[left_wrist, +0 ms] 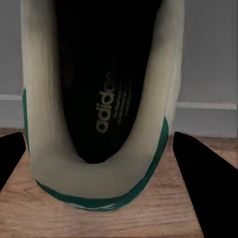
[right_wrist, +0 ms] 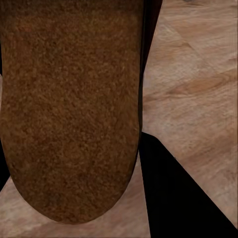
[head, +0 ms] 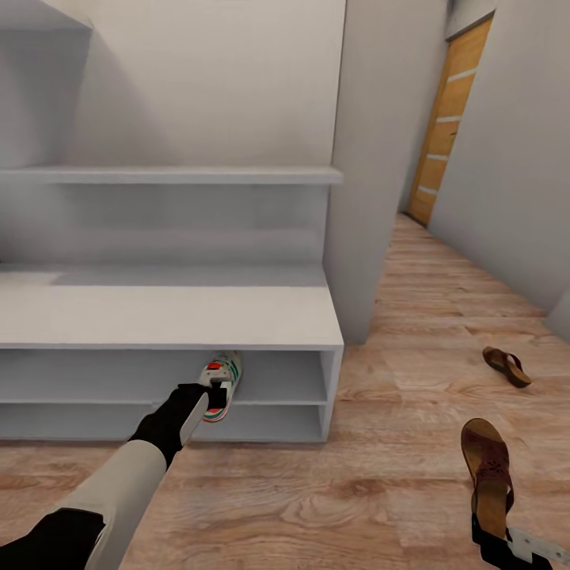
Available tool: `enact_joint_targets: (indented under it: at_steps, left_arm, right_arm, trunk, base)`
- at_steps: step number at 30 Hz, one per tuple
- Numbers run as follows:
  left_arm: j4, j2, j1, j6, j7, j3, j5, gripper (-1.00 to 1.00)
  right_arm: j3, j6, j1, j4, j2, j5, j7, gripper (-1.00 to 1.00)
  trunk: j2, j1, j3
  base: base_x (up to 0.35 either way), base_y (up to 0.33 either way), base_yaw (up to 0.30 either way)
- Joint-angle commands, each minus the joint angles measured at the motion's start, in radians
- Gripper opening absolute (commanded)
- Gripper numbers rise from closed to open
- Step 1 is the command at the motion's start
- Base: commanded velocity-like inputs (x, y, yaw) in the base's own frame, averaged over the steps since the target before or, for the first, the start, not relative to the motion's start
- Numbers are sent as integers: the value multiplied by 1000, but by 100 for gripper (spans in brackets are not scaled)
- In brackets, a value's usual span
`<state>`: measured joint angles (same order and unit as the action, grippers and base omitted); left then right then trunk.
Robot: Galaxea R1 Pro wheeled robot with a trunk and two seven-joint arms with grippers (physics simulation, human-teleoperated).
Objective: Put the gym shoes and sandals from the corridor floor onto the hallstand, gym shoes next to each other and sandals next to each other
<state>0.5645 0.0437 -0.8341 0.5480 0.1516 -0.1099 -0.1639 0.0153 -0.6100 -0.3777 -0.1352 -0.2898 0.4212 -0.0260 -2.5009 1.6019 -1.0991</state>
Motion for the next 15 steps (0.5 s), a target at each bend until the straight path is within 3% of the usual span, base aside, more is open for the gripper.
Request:
enact_joint_targets:
  at_steps: [1, 10, 15]
  left_arm:
    - [2, -1, 0, 4, 8, -5, -9, -100]
    - [2, 1, 0, 4, 8, -5, -9, -100]
    - [2, 2, 1, 3, 8, -9, -9, -100]
  right_arm:
    - [2, -2, -1, 0, 0, 3, -2, -100]
    - [2, -2, 0, 0, 0, 3, -2, -100]
    - [2, -2, 0, 0, 0, 4, -2, -100]
  trunk:
    - [0, 0, -1]
    - [0, 0, -1]
    - [0, 0, -1]
  base:
    - [339, 0, 0]
    - [339, -67, 0]
    - [90, -34, 0]
